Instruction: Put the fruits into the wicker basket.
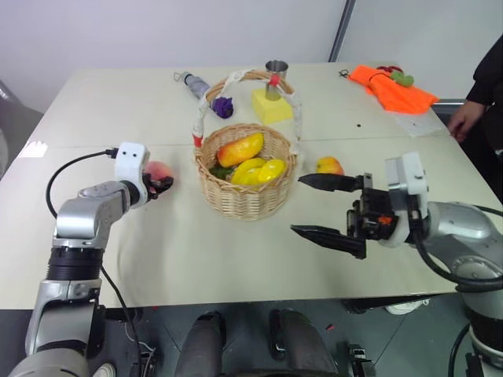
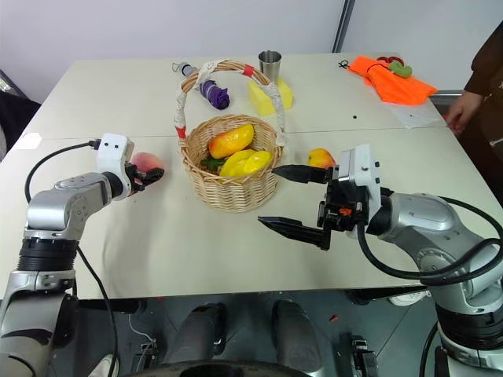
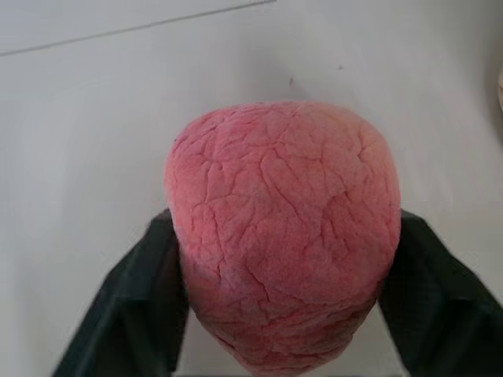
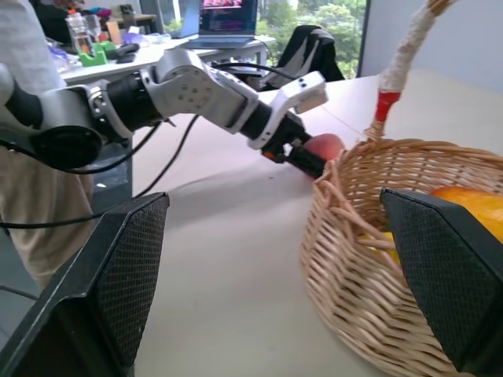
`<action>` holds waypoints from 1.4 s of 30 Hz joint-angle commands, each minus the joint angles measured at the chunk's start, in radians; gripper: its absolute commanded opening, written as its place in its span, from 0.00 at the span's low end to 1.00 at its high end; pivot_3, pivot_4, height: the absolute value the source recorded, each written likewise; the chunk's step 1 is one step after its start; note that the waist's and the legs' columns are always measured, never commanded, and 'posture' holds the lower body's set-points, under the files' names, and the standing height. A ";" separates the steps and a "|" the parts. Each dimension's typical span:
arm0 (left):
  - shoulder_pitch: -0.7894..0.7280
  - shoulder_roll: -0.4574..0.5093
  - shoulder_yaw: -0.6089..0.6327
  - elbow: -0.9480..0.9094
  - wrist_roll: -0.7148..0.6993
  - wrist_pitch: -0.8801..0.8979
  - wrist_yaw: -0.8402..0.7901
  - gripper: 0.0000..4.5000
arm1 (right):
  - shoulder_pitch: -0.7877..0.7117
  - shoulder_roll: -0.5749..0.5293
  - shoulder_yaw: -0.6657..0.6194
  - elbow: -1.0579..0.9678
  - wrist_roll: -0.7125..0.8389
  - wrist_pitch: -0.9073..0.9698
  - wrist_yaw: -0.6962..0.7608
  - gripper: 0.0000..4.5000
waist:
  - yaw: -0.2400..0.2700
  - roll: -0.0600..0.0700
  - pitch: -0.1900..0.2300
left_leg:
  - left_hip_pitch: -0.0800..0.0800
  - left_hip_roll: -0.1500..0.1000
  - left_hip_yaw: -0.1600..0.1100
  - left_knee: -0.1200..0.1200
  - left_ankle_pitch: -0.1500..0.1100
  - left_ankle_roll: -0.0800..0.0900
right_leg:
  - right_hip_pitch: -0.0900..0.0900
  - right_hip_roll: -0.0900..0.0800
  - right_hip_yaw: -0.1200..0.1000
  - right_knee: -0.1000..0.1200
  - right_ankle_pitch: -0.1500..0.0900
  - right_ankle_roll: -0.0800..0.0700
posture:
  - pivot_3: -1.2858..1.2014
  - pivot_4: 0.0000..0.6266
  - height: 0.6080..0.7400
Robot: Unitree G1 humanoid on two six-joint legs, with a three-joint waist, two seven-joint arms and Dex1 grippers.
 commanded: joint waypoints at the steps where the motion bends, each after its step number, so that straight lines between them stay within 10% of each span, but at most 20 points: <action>1: -0.003 0.027 0.051 -0.044 0.021 -0.053 -0.007 0.57 | 0.012 -0.003 -0.011 -0.032 -0.001 -0.033 0.009 1.00 | 0.001 0.000 0.000 | 0.000 0.000 0.000 0.000 0.000 0.000 | 0.000 0.000 0.000 0.000 0.000 0.000 | 0.52 0.24 1.00; 11: 0.195 0.119 0.190 -0.649 -0.397 0.035 -0.337 0.57 | -0.004 -0.029 -0.027 0.064 -0.044 -0.081 0.052 1.00 | 0.021 0.000 0.000 | 0.000 0.004 0.001 0.000 0.000 0.000 | 0.000 -0.002 -0.001 0.000 -0.002 -0.004 | 0.52 0.24 1.00; 20: -0.110 -0.128 -0.106 -0.503 -0.230 0.075 -0.086 0.57 | -0.042 -0.015 0.022 0.181 -0.190 -0.103 -0.004 1.00 | 0.017 -0.001 0.000 | 0.000 0.000 0.007 0.007 0.000 0.000 | 0.006 -0.004 0.001 -0.002 -0.001 -0.002 | 0.52 0.24 1.00; 22: -0.115 -0.140 -0.132 -0.480 -0.207 0.070 -0.080 0.80 | -0.052 -0.005 0.042 0.206 -0.249 -0.109 -0.053 1.00 | 0.007 -0.001 0.000 | 0.001 0.000 0.007 0.005 0.000 0.001 | 0.005 -0.002 0.002 -0.002 0.001 0.003 | 0.52 0.24 1.00; 24: -0.114 -0.128 -0.151 -0.472 -0.177 0.045 -0.087 0.99 | -0.076 0.008 0.064 0.255 -0.329 -0.124 -0.118 1.00 | -0.001 -0.001 0.000 | 0.001 0.001 0.006 0.002 0.000 0.001 | 0.003 -0.001 0.002 0.000 0.001 0.006 | 0.52 0.24 1.00; 42: 0.165 0.063 0.067 -0.689 -0.467 -0.059 -0.440 0.99 | -0.423 0.128 0.224 1.004 -0.703 -0.295 -0.194 1.00 | 0.000 0.000 0.000 | 0.000 0.002 0.010 0.003 0.000 0.001 | 0.000 -0.001 0.005 0.002 -0.001 0.002 | 0.52 0.24 1.00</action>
